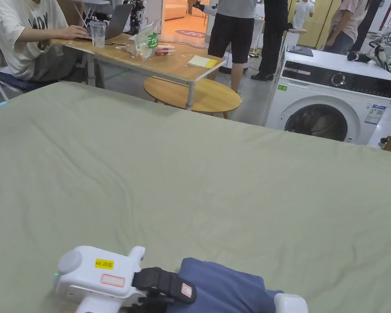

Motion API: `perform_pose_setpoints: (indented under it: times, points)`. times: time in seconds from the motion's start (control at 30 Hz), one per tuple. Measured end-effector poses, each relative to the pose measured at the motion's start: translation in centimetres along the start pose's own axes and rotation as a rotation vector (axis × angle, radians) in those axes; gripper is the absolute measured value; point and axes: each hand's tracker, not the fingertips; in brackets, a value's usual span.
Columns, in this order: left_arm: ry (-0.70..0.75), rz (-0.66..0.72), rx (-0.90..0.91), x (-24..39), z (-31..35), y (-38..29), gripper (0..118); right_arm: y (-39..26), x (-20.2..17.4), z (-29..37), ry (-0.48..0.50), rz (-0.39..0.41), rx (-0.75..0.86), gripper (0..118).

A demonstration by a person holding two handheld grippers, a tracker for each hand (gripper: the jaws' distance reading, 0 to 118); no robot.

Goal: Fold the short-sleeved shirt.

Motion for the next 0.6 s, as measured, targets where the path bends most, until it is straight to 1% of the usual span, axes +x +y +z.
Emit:
perform_pose_setpoints:
  times: [0.07,0.1,0.13,0.17,0.2,0.23,0.27,0.3,0.33,0.4,0.47,0.5,0.6]
  points:
    - [-0.100,-0.001,0.006,-0.1,-1.6,0.1,77,0.0,0.0,0.0,0.000,-0.005,0.003,0]
    - [-0.088,-0.007,0.024,-0.1,-2.1,0.2,77,-0.1,0.1,0.0,-0.001,-0.008,0.006,0]
    - [-0.085,-0.013,0.039,-0.2,-2.4,0.2,72,-0.1,0.1,0.0,-0.001,-0.011,0.008,0]
    - [-0.085,-0.023,0.049,-0.2,-2.6,0.2,55,-0.2,0.1,0.1,-0.001,-0.013,0.010,0]
    - [-0.052,-0.044,0.074,-0.2,-2.5,0.2,28,-0.2,0.2,0.0,-0.001,-0.016,0.013,0]
    - [0.001,-0.048,0.095,-0.3,-2.5,-0.1,21,-0.3,0.2,0.1,-0.001,-0.020,0.018,0]
    - [0.070,-0.049,0.100,-0.9,-2.3,-0.1,20,-0.3,0.3,0.1,-0.002,-0.023,0.021,0]
    - [0.072,-0.002,0.098,-1.4,-2.2,-0.4,20,-0.4,0.3,0.2,0.005,-0.028,0.029,0]
    - [-0.001,0.028,0.100,-1.6,-2.0,-0.6,20,-0.5,0.3,0.2,0.003,-0.027,0.034,0]
    - [0.037,-0.035,0.113,-0.4,-2.0,-1.0,19,-0.5,0.1,0.4,-0.001,-0.017,0.048,0]
    - [0.031,-0.028,0.123,-0.3,-1.8,-1.1,18,-0.5,0.1,0.7,-0.003,-0.004,0.068,0]
    - [0.034,-0.027,0.130,-0.2,-1.8,-1.2,18,-0.4,0.1,1.0,-0.003,-0.003,0.095,0]
    - [0.016,-0.015,0.149,0.2,-1.3,-1.7,18,0.7,0.3,2.5,-0.043,0.018,0.246,0]
